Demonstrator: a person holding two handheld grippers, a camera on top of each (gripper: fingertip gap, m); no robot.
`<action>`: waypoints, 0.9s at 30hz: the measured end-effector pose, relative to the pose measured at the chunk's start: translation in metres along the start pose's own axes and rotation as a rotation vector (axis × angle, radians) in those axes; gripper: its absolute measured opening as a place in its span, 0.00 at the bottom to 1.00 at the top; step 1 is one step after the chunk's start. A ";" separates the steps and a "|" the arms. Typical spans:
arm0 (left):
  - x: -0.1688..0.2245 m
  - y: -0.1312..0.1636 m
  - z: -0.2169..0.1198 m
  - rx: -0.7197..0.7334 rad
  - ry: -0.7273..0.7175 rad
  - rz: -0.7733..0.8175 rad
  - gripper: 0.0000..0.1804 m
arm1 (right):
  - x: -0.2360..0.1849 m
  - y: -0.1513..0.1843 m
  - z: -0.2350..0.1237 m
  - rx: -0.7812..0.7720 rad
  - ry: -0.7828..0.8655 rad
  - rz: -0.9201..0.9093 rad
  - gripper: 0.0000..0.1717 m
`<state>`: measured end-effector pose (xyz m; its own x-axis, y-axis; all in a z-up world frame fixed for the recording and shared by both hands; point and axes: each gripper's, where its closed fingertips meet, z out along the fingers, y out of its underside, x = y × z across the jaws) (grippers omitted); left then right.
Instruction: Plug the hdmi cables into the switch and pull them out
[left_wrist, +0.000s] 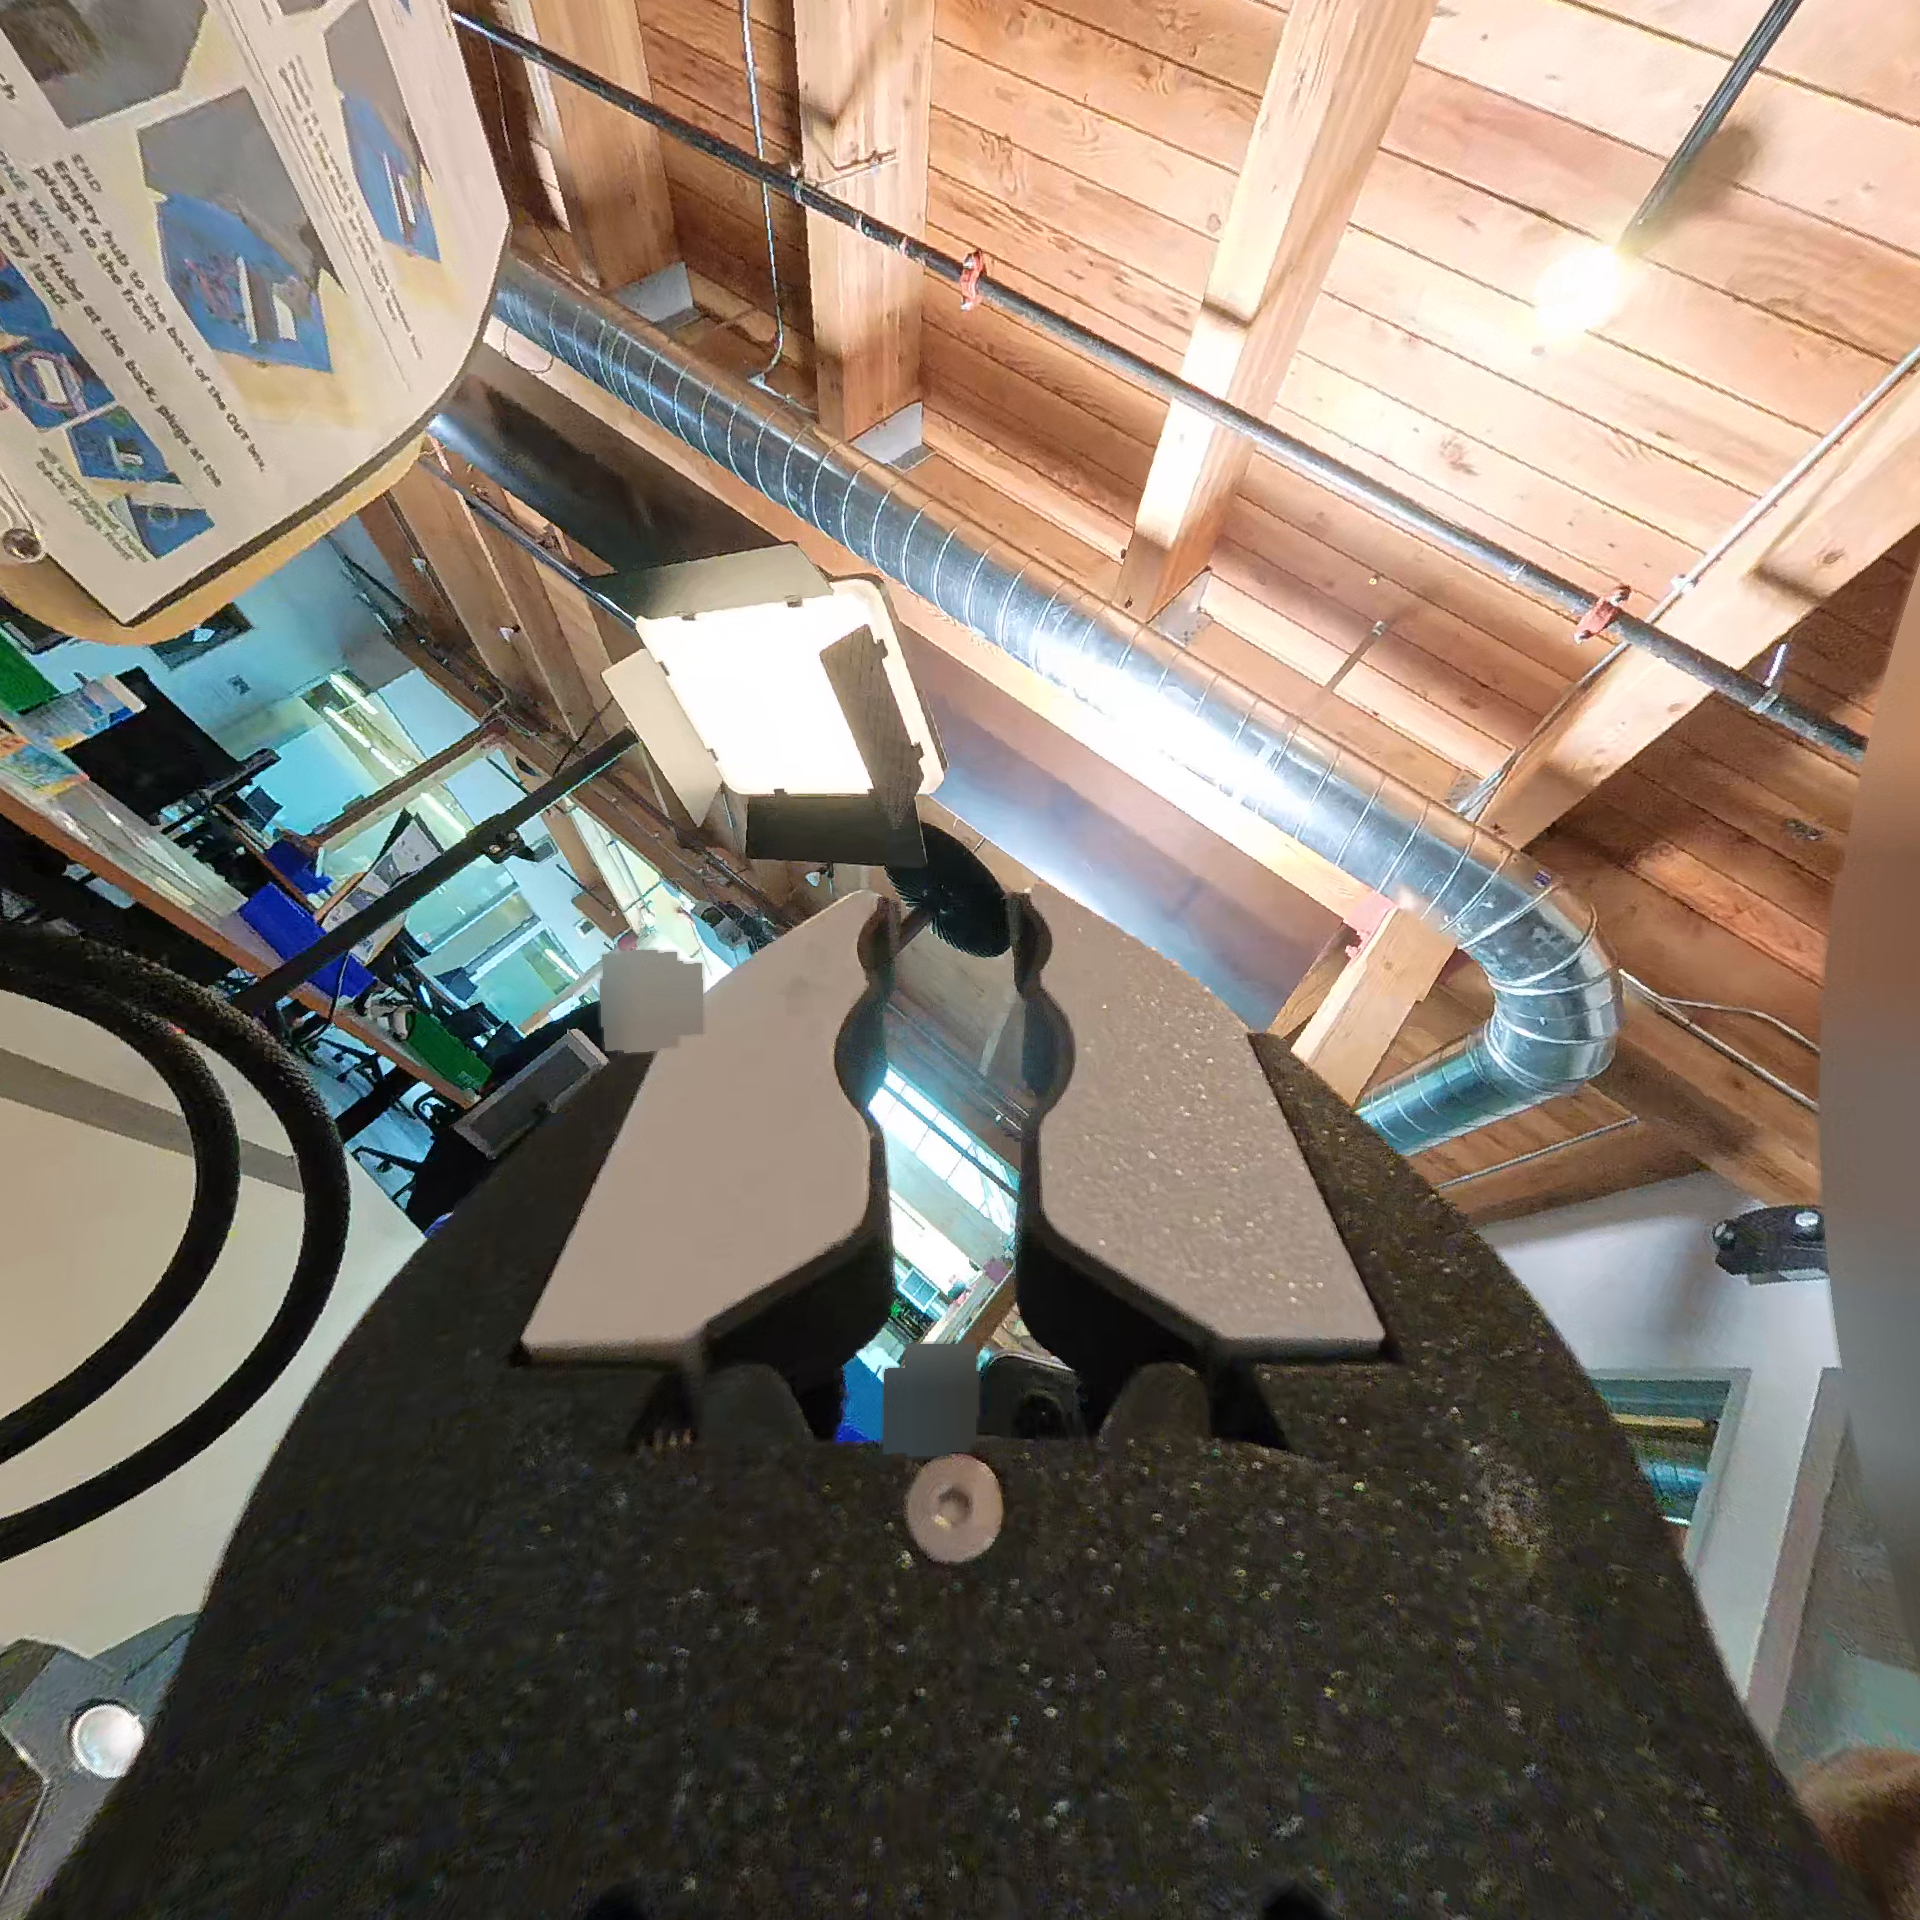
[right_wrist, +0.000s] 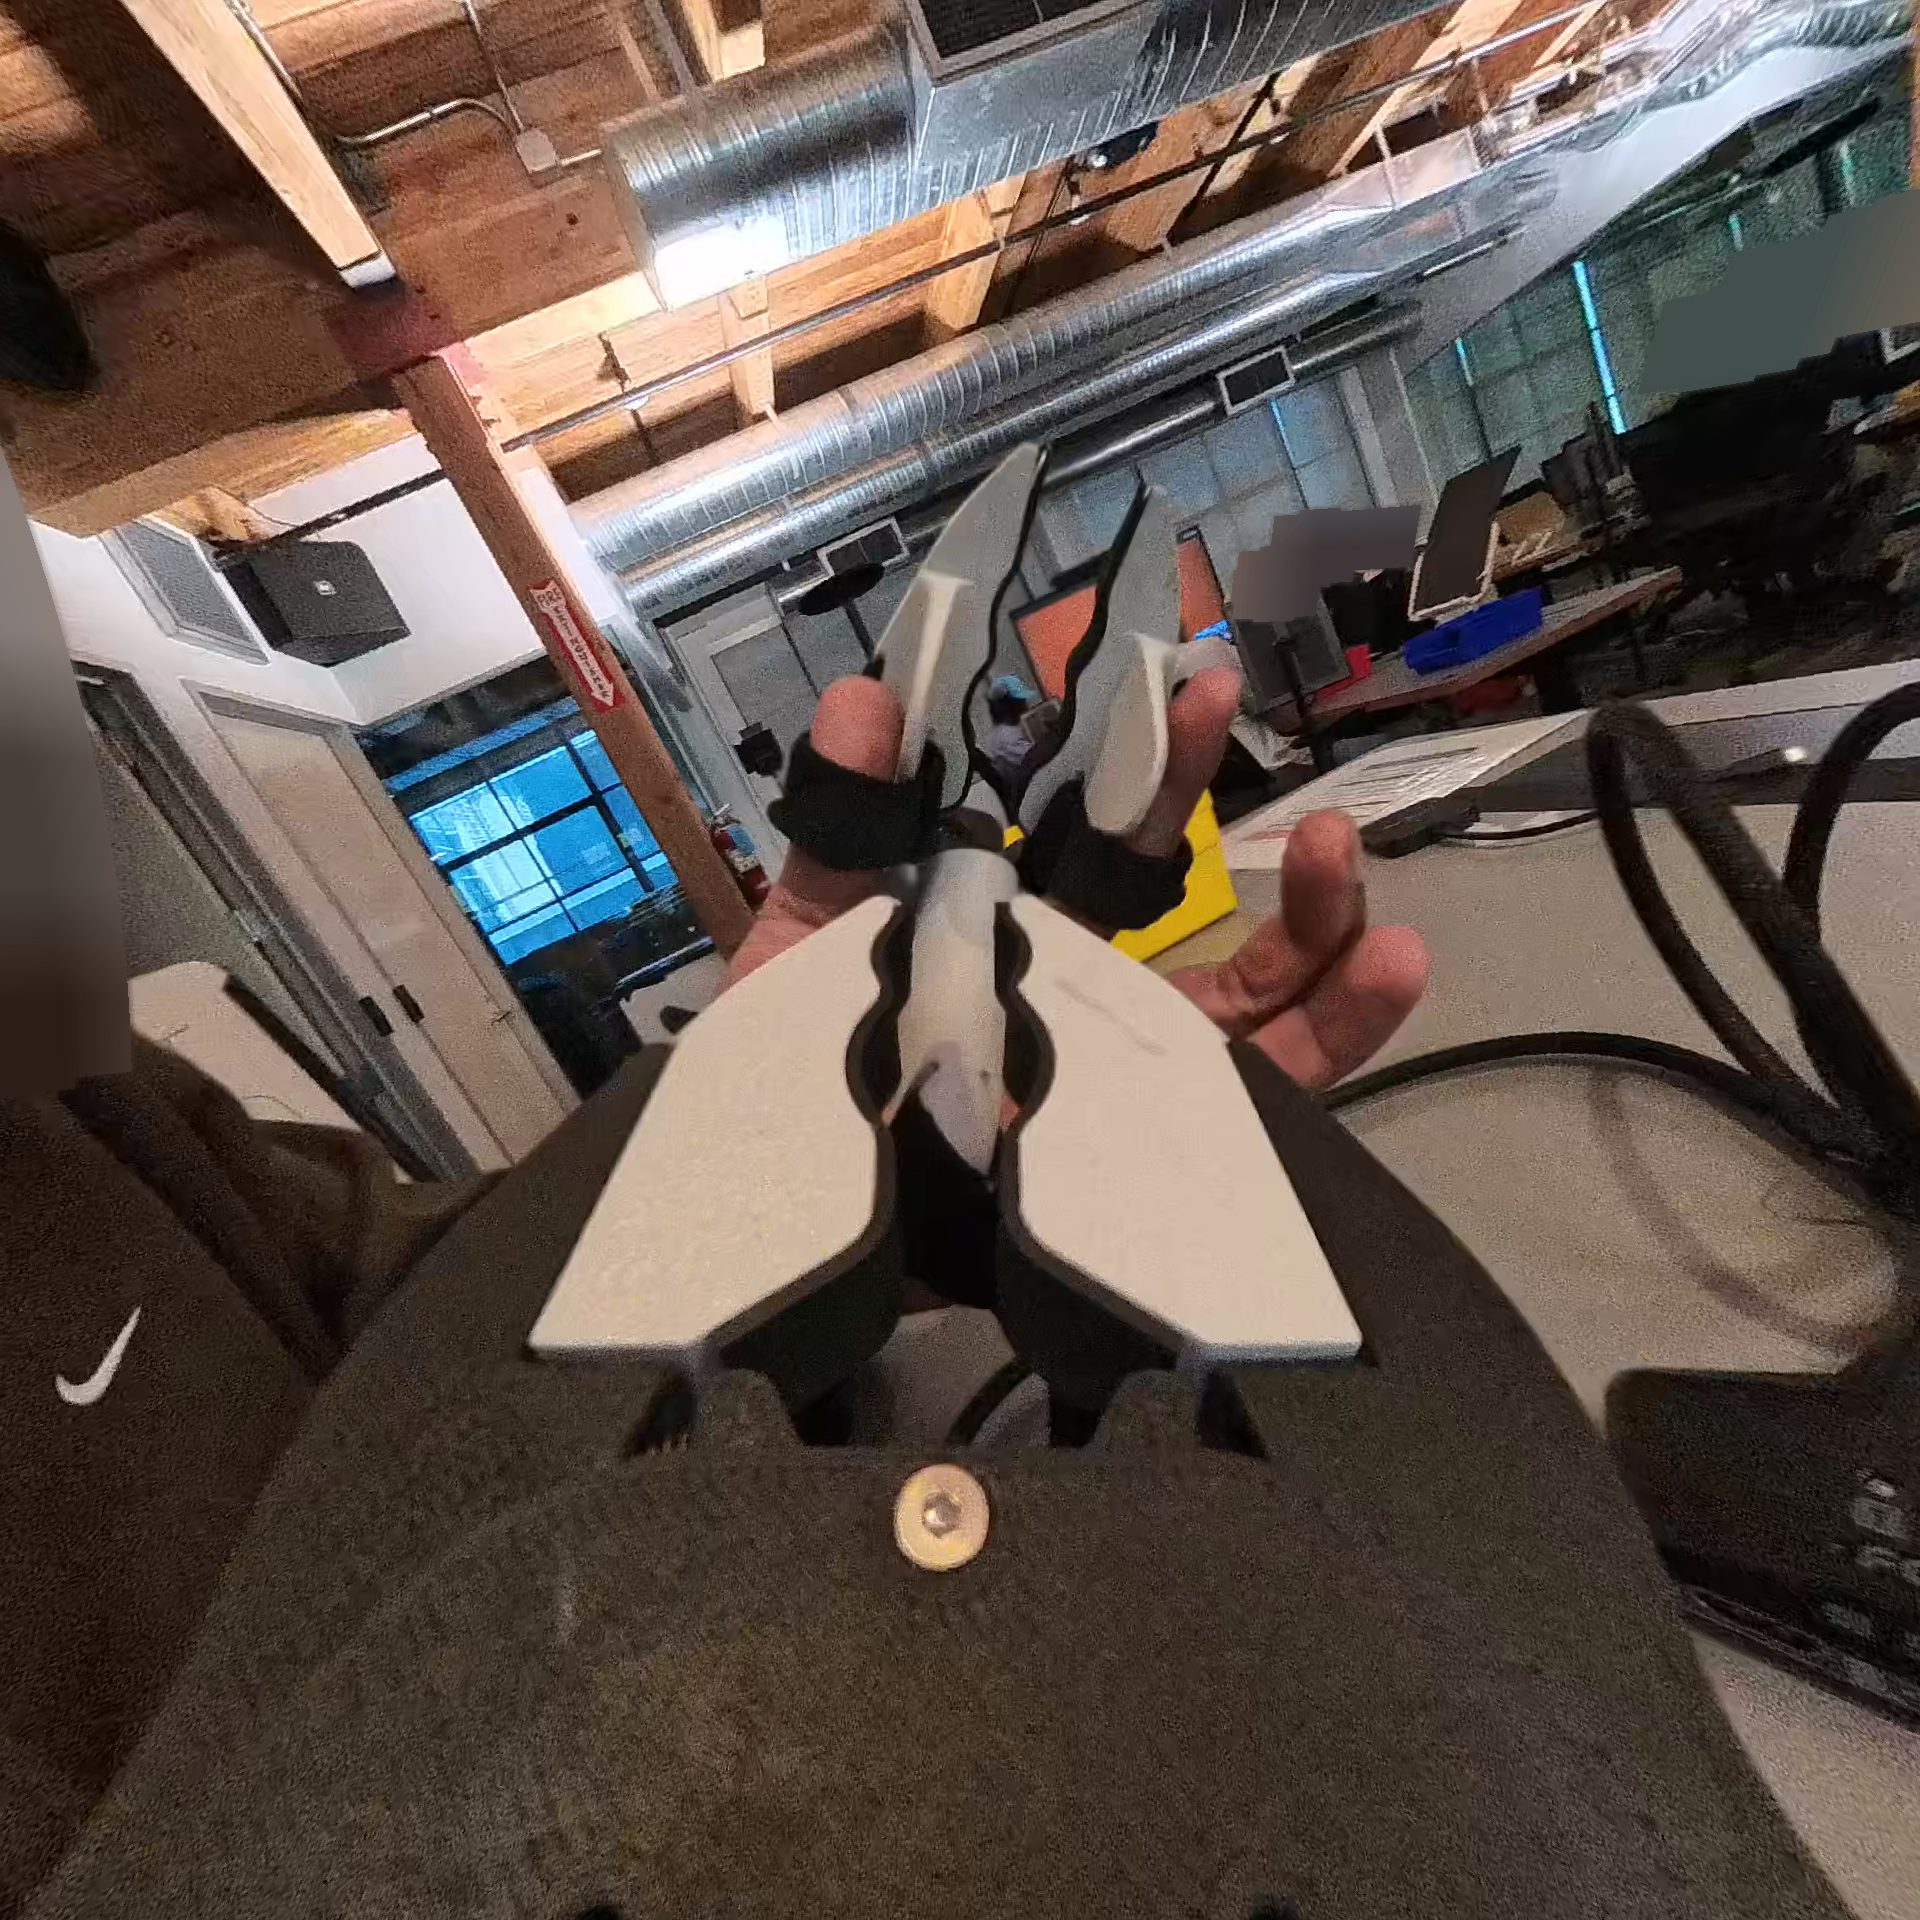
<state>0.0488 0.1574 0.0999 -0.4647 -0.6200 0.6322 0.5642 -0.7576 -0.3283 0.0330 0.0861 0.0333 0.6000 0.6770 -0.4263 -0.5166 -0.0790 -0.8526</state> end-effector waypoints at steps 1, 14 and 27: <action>0.002 -0.002 0.001 0.005 0.008 -0.018 0.12 | -0.008 0.005 0.004 -0.016 -0.043 0.012 0.10; -0.014 -0.028 -0.006 -0.141 -0.108 0.232 0.08 | 0.029 -0.029 -0.017 -0.059 0.120 -0.228 0.11; -0.118 0.090 -0.143 -1.666 -0.445 0.667 0.24 | 0.156 0.039 -0.083 -1.022 0.279 -0.519 0.44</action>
<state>0.0563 0.1333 -0.1046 -0.1262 -0.9809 0.1477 -0.7475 -0.0039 -0.6642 0.1573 0.1282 -0.0920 0.7727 0.6270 0.0993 0.4815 -0.4769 -0.7353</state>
